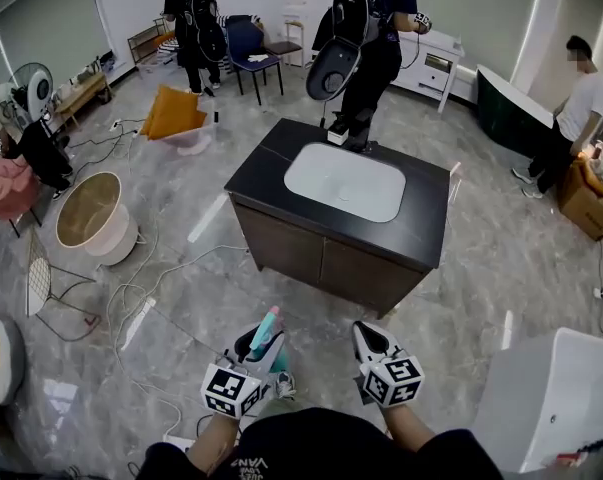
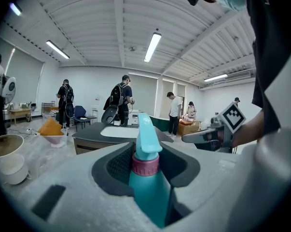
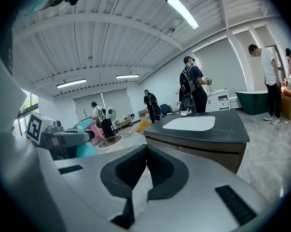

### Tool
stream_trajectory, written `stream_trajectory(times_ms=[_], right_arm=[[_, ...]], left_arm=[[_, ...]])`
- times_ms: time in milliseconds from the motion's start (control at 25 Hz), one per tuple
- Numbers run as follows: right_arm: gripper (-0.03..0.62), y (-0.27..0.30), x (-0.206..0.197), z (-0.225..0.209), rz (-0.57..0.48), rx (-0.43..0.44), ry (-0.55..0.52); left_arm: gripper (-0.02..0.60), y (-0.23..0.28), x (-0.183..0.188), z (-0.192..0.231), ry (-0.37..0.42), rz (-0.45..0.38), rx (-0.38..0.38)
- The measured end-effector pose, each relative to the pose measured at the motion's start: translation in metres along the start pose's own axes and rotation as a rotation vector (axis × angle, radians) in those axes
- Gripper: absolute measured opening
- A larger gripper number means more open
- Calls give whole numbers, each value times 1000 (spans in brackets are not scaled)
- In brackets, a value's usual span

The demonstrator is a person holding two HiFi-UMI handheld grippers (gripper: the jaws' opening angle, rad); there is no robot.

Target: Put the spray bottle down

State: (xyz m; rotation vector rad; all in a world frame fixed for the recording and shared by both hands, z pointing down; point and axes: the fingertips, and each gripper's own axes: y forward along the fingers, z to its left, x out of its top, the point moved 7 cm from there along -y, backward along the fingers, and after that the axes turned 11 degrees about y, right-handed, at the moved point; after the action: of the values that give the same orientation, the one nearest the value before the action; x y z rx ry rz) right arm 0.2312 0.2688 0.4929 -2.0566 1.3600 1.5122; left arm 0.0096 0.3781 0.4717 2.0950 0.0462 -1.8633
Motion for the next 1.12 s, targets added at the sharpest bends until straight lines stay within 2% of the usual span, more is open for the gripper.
stream_trajectory(times_ms=[440,760,1120], right_arm=[[-2,84,20,23,-54,-80,38],[-2,116,28,24,-40,-108,57],[-2,170,64,-19,-15,-72,47]], left_arm=[[152,34,4,106,29,-2,-86],[152,63,-2,138,2,2,-116],[152,122,5,167,-5,20,-82]])
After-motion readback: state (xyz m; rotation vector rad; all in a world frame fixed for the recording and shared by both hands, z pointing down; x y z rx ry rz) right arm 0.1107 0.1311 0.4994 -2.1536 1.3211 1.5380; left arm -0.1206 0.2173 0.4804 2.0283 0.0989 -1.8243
